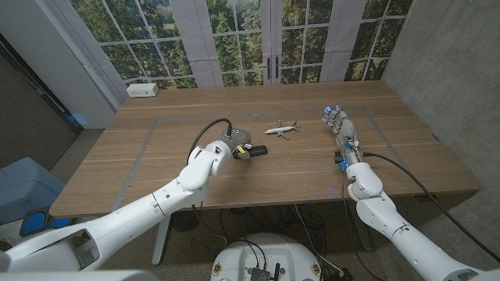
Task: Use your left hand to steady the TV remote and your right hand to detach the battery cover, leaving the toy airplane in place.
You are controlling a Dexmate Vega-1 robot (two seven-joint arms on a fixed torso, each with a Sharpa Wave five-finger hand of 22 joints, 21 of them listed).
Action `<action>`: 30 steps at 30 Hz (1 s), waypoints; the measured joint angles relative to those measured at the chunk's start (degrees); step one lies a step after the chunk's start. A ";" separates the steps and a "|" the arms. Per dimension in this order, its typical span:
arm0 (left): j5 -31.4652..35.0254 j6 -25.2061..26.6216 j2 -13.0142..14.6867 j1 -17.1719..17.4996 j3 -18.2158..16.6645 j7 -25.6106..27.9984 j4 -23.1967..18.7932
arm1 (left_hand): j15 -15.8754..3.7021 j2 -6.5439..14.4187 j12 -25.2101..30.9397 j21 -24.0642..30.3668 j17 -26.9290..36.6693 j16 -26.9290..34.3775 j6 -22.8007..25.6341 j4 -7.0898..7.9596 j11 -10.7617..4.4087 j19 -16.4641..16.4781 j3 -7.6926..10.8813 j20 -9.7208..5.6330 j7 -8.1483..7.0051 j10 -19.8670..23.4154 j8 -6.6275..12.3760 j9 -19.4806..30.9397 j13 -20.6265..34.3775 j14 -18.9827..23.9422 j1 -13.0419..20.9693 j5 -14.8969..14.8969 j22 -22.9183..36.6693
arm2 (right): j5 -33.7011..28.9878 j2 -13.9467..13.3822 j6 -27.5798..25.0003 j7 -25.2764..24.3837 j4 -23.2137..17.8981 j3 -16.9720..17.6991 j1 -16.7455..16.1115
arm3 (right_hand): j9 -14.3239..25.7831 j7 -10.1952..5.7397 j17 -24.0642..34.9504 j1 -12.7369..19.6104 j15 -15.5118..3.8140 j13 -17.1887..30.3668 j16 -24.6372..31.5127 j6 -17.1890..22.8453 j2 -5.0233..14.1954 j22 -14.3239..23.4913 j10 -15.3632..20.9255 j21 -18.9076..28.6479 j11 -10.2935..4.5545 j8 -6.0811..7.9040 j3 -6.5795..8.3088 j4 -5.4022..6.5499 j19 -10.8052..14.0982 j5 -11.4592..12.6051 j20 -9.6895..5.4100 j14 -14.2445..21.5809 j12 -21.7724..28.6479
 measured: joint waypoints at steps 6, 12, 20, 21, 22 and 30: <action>-7.17 -2.23 0.45 0.98 -1.70 5.58 0.71 | -0.01 -1.27 0.75 3.07 5.73 1.46 2.03 0.14 1.74 0.40 -1.07 -1.42 1.61 1.75 0.17 0.00 0.02 1.02 1.27 0.47 1.54 | -0.83 -0.13 -0.30 -0.96 -0.23 0.02 0.03 | 0.20 0.00 0.29 0.00 0.31 0.00 0.00 0.00 0.00 0.00 0.00 0.00 0.00 0.00 0.00 0.00 0.00 0.00 0.00 0.31 0.00; -13.75 -4.80 1.06 2.11 -3.90 10.94 2.07 | -1.01 -1.81 1.16 5.36 7.29 2.54 5.28 0.12 1.82 0.62 -1.95 -3.08 2.05 4.30 0.21 0.01 4.73 2.43 1.81 0.78 2.41 | -1.62 -0.17 -0.34 -1.73 -0.26 0.02 0.06 | 0.20 0.00 0.28 -0.01 0.31 0.00 0.00 0.00 -0.01 0.00 0.00 -0.23 0.00 0.00 0.00 0.00 0.52 0.00 0.11 0.30 0.00; -20.62 -6.85 2.11 3.04 -5.93 16.17 2.99 | -3.53 -2.46 1.53 7.06 8.33 2.99 8.97 0.20 -1.75 0.59 -2.35 -2.81 0.61 8.90 0.21 0.01 5.15 4.93 2.47 0.87 3.30 | -2.36 -0.18 -0.33 -2.62 -0.53 0.05 -0.16 | 0.19 0.00 0.28 -0.83 -0.01 -0.01 0.00 -0.01 -0.84 -0.01 0.00 -0.23 0.00 0.00 0.00 0.00 0.52 0.00 0.11 0.61 -0.01; -21.00 -7.02 2.31 3.09 -6.21 16.38 3.00 | -3.58 -2.73 1.54 7.07 8.45 2.99 9.59 0.17 -2.03 0.59 -2.42 -2.81 0.38 9.39 0.21 0.01 5.12 4.98 2.73 1.10 3.42 | -2.45 -0.18 -0.31 -2.77 -0.55 0.06 -0.19 | 0.19 0.00 0.28 -0.83 -0.01 -0.01 0.00 0.00 -0.84 -0.01 0.00 -0.22 0.00 0.00 0.00 0.00 0.51 0.00 0.11 0.61 0.00; -23.18 -7.98 2.53 3.13 -6.51 17.33 3.01 | -3.89 -3.01 1.54 7.39 8.50 2.99 10.10 0.19 -2.30 0.59 -2.49 -2.81 0.31 9.83 0.21 0.01 5.07 5.30 3.02 1.19 3.53 | -2.52 -0.18 -0.28 -2.88 -0.55 0.06 -0.19 | 0.19 0.00 0.28 -0.83 -0.01 -0.01 0.00 -0.01 -0.84 -0.01 0.00 -0.22 0.00 0.00 0.00 0.00 0.52 0.00 0.11 0.61 -0.01; -25.68 -9.32 3.65 2.57 -8.40 18.13 2.98 | -4.85 -3.15 1.22 8.17 8.94 3.16 12.55 0.11 -3.73 0.58 -2.72 -2.81 -0.29 11.04 -0.12 0.42 5.09 5.81 3.15 1.23 3.79 | -2.97 -0.18 0.23 -3.52 -0.77 0.13 -0.46 | 0.19 0.00 0.27 -0.83 -0.01 0.10 0.00 -0.01 -0.84 -0.01 0.00 -0.63 0.00 0.00 0.00 0.00 0.51 0.00 0.11 0.61 -0.01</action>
